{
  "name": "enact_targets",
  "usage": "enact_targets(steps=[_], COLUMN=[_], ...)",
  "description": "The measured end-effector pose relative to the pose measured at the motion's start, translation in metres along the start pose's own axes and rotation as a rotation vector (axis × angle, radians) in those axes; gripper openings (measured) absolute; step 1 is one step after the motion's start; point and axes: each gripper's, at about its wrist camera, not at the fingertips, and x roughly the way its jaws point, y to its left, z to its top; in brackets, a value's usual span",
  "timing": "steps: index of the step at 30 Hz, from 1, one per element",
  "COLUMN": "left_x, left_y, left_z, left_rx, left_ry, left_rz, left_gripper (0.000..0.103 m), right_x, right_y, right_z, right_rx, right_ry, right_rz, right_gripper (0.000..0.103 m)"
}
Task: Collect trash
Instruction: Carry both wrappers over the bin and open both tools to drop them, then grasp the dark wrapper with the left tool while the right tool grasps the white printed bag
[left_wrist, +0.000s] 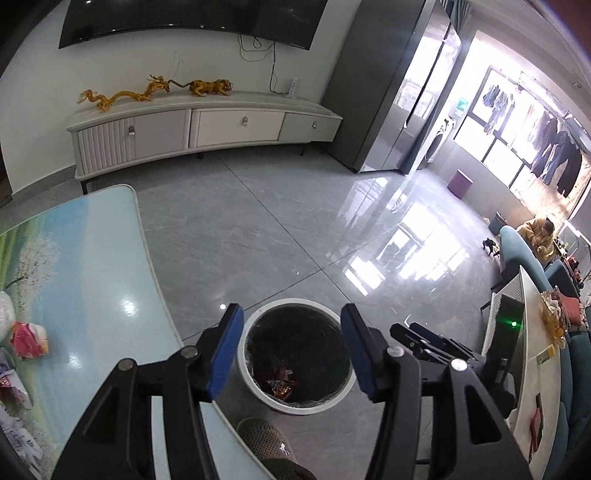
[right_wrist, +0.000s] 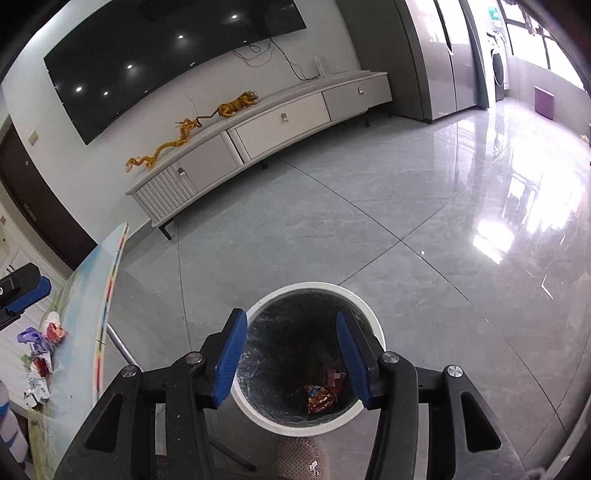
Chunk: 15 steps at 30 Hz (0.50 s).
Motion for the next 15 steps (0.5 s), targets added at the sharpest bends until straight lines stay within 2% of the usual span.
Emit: enact_targets(steps=[1,7,15], left_x=[-0.011,-0.074,-0.148], left_y=[0.004,0.039,0.113], left_z=[-0.001,-0.012,-0.045], left_rx=[-0.002,-0.009,-0.097], left_ry=[-0.018,-0.117,-0.212], left_rz=[0.011,0.084,0.189], left_gripper=[0.062,0.062,0.062], right_x=[-0.007,-0.046,-0.081], right_y=[0.005,0.049,0.116], right_z=[0.002,0.013,0.018], right_rx=[-0.008,-0.074,-0.178], right_ry=[-0.014,-0.09,-0.153], right_rz=[0.008,0.056,0.127], right_gripper=[0.05,0.052,0.056])
